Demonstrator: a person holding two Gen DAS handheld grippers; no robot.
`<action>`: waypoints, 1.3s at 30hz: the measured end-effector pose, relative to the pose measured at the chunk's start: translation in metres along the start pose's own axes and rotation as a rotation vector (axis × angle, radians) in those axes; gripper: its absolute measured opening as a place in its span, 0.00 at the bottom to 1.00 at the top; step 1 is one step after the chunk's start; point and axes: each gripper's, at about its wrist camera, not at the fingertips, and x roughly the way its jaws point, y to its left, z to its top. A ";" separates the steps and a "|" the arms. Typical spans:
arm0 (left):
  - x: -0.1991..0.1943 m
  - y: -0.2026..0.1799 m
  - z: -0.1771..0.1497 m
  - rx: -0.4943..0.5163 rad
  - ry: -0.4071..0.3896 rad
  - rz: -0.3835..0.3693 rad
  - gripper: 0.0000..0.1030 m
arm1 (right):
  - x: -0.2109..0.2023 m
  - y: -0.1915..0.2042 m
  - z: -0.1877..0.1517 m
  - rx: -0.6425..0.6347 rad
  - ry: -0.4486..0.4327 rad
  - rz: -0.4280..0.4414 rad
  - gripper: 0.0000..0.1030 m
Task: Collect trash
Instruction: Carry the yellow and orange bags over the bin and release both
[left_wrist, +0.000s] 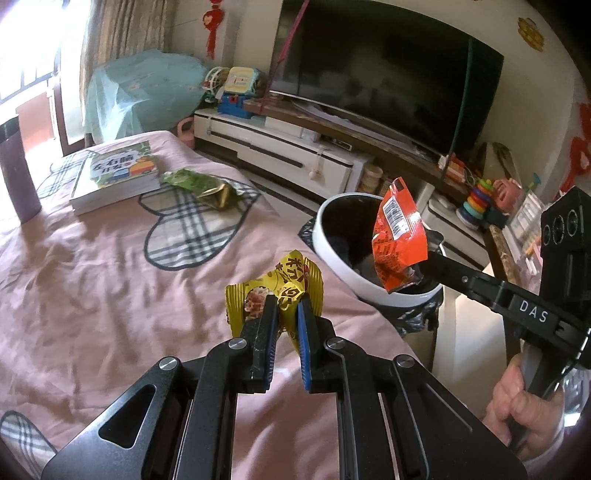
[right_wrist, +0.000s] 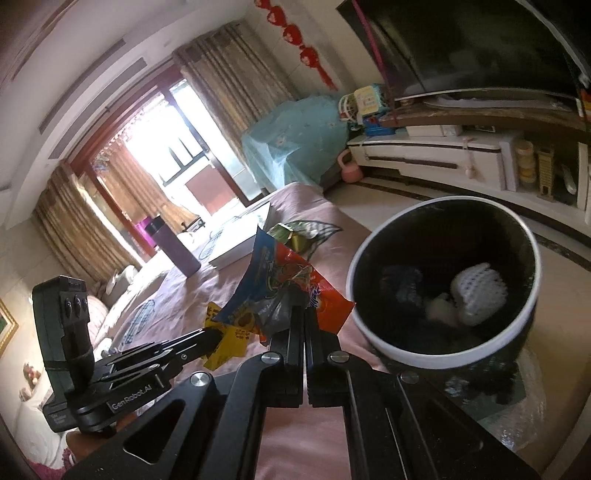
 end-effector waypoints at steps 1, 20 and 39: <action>0.000 -0.002 0.001 0.004 0.000 -0.002 0.09 | -0.002 -0.003 0.000 0.006 -0.004 -0.003 0.00; 0.017 -0.045 0.020 0.087 -0.001 -0.048 0.09 | -0.031 -0.047 0.006 0.063 -0.051 -0.081 0.00; 0.052 -0.084 0.047 0.142 0.019 -0.080 0.09 | -0.031 -0.071 0.023 0.069 -0.048 -0.136 0.00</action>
